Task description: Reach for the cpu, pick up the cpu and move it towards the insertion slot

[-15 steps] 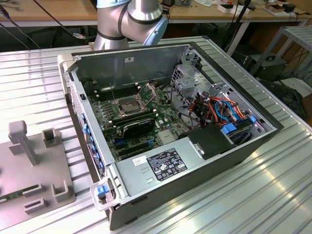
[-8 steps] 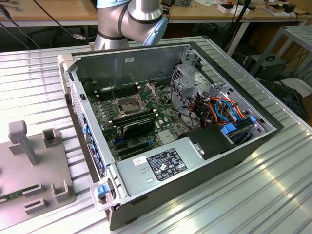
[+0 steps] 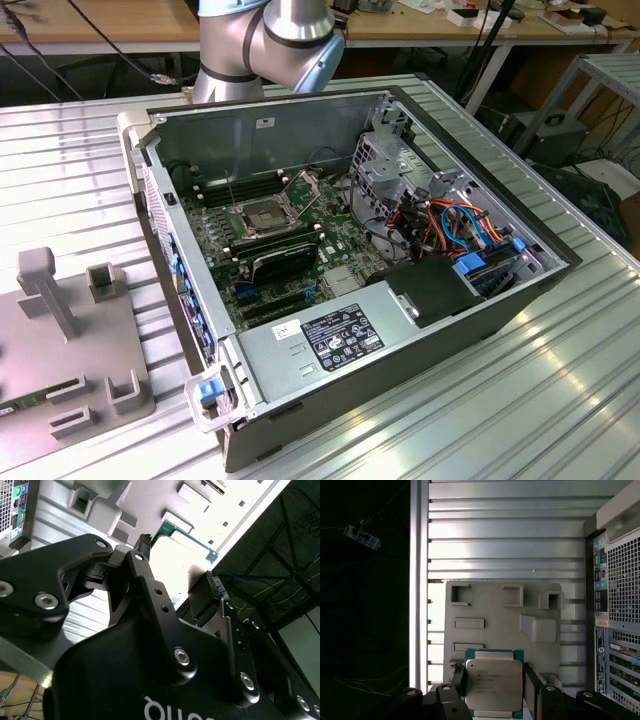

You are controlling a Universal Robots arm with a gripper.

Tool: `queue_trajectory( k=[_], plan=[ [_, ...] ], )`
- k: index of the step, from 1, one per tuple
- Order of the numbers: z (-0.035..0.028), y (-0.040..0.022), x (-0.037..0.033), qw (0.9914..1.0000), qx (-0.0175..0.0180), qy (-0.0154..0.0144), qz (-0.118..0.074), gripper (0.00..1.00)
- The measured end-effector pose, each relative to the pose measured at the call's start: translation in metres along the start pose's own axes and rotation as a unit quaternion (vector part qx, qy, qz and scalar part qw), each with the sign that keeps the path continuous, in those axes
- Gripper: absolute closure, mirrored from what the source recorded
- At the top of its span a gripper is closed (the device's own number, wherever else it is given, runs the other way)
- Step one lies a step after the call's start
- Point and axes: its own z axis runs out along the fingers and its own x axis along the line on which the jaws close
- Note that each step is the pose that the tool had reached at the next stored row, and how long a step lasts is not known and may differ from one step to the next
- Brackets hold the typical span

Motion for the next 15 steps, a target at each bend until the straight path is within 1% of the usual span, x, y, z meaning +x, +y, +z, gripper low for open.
queue_trajectory(
  k=[1,2,12,15],
  plan=[
    [-0.0004,0.0000,-0.0101,1.00000,0.0000,0.0000,0.000,0.45],
    [-0.0006,0.0000,-0.0140,1.00000,0.0000,0.0001,0.000,0.45],
    [-0.0010,0.0000,-0.0255,1.00000,0.0000,0.0001,0.000,0.45],
    [-0.0011,0.0000,-0.0301,1.00000,0.0000,0.0000,0.000,0.45]
  ],
)
